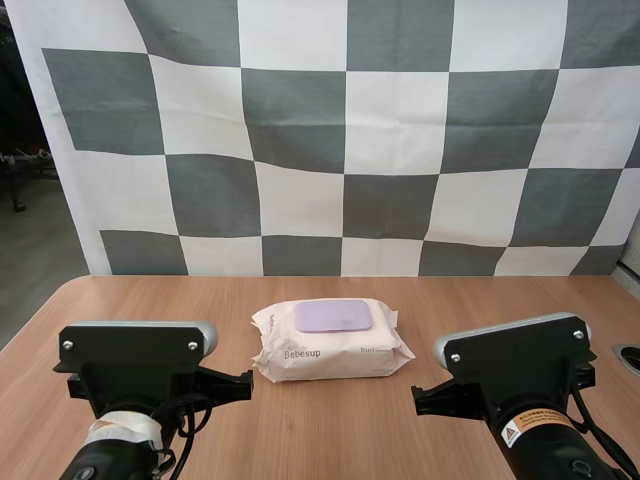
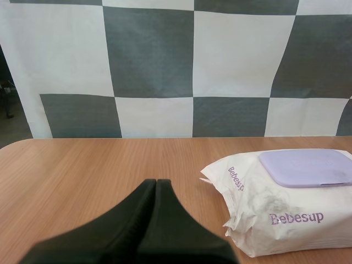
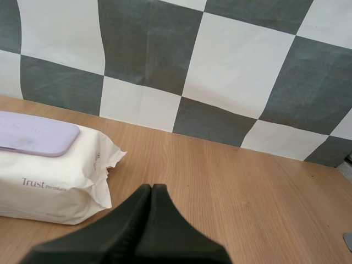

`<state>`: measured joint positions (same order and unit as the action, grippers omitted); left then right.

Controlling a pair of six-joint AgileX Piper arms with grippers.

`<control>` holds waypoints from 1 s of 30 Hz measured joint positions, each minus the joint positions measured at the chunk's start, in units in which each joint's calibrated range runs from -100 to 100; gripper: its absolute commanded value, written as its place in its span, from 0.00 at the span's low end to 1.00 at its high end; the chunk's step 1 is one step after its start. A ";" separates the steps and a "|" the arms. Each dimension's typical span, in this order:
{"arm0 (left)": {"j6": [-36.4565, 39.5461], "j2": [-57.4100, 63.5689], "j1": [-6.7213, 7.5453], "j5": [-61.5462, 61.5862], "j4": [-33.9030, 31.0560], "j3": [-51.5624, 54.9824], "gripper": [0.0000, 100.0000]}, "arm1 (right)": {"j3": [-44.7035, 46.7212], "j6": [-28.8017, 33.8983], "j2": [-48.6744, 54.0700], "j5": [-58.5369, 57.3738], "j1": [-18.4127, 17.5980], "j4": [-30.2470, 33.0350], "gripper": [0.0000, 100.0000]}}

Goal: Open the wet wipes lid

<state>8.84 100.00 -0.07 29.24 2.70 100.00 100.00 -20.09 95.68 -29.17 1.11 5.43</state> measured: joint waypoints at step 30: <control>-0.91 0.00 0.00 -3.85 -1.28 0.00 0.00 | 0.00 0.99 2.17 3.34 0.00 -11.83 0.00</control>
<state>7.93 100.00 -0.07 25.39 1.42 100.00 100.00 -19.09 97.85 -25.83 1.11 -6.40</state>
